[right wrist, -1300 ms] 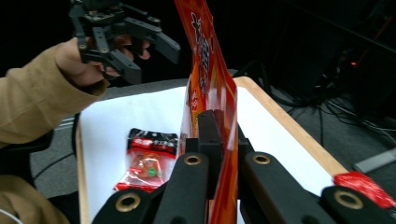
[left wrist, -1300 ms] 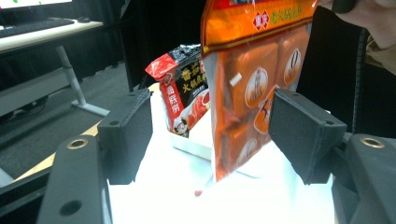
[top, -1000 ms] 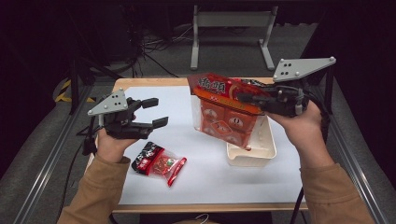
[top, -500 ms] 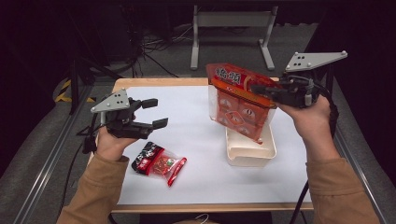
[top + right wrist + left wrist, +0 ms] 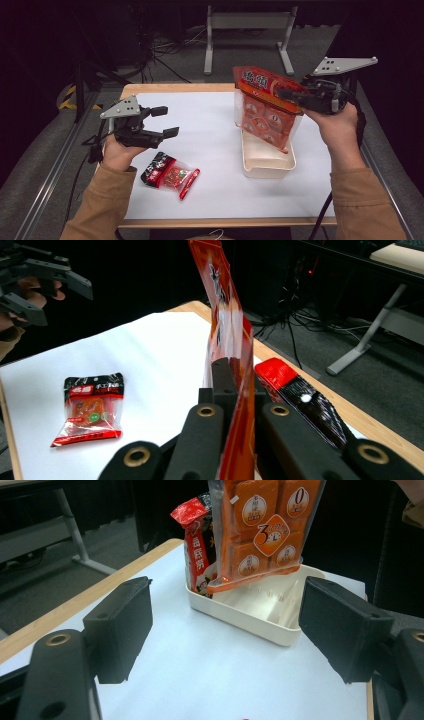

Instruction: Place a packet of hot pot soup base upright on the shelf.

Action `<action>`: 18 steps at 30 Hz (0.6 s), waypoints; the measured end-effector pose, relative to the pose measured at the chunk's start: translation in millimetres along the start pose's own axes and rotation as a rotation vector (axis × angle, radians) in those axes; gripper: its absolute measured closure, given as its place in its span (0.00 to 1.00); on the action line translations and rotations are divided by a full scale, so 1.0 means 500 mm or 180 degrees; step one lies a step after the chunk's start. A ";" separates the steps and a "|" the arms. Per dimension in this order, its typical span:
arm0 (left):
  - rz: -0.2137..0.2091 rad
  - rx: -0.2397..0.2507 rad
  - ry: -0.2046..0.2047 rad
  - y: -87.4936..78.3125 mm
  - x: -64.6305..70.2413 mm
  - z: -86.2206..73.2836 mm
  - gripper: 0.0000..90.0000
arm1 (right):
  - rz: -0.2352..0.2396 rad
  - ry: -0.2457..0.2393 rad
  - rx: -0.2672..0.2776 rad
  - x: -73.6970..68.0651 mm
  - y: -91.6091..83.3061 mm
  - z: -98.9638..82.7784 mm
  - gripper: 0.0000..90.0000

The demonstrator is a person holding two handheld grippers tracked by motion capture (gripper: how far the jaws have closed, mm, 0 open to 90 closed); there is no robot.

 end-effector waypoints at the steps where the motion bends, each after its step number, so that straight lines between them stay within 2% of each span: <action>1: 0.0000 0.0000 0.0000 0.000 0.000 0.000 0.25 | 0.0000 0.0000 0.0000 0.000 0.000 0.000 0.99; 15: 0.0117 -0.0082 -0.0102 0.005 -0.017 -0.011 0.19 | -0.0073 0.0118 0.0039 0.020 -0.003 -0.026 0.99; 18: 0.0140 -0.0092 -0.0076 0.007 -0.022 -0.014 0.18 | -0.0082 0.0148 0.0027 0.026 -0.001 -0.035 0.99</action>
Point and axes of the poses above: each handheld gripper's, and its own axes: y roughly forward along the jaws, z roughly out of its top, x roughly to its right, the point moved 3 cm from there along y, roughly forward along the jaws, and after that the axes turned 14 degrees about z, right-handed, at the moved point
